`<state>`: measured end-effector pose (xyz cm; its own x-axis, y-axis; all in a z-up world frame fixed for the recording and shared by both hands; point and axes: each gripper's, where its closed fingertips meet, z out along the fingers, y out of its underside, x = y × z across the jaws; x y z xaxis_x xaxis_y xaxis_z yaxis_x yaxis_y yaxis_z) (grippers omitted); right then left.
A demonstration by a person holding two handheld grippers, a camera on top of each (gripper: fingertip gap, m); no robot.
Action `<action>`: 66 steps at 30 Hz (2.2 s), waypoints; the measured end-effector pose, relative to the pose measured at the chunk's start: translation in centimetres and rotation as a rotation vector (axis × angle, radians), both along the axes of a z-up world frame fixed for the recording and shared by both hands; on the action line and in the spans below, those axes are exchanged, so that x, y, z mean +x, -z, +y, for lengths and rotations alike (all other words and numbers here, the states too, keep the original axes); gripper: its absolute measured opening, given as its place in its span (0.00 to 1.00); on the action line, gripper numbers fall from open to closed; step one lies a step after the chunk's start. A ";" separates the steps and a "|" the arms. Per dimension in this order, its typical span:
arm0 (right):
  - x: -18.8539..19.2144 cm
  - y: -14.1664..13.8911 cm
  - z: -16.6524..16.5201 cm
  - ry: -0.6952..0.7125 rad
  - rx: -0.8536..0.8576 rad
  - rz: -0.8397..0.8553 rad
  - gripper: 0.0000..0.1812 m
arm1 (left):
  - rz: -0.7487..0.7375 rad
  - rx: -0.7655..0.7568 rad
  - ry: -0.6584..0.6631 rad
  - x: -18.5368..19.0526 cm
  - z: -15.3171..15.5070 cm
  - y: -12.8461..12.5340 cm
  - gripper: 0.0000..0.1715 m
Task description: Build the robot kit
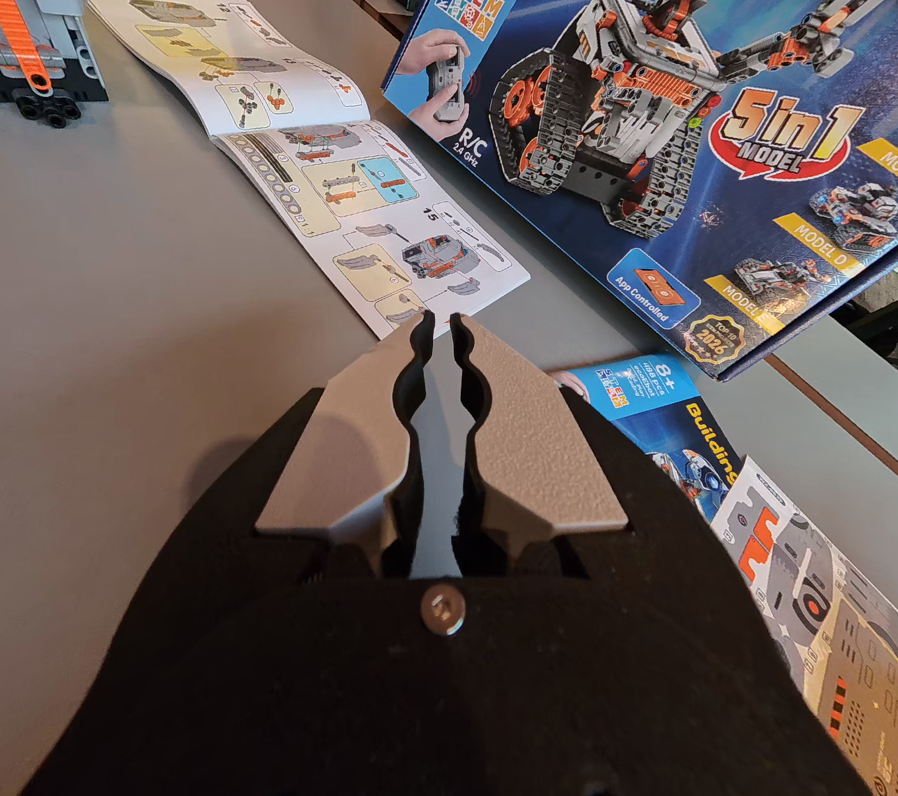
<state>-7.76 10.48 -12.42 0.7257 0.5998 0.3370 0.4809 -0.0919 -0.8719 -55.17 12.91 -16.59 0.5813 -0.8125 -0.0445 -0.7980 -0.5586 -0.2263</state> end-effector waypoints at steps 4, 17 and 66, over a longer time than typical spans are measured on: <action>0.0 0.3 0.0 -0.001 -0.010 -0.005 0.03 | -0.012 0.048 -0.066 -0.8 2.7 0.0 0.30; -0.2 0.6 0.1 -0.004 -0.017 -0.021 0.03 | 0.005 -0.105 0.244 0.5 -6.6 -1.1 0.12; -0.4 1.0 -0.1 -0.017 -0.029 -0.041 0.03 | 0.081 -0.134 0.382 -0.5 -6.4 1.0 0.06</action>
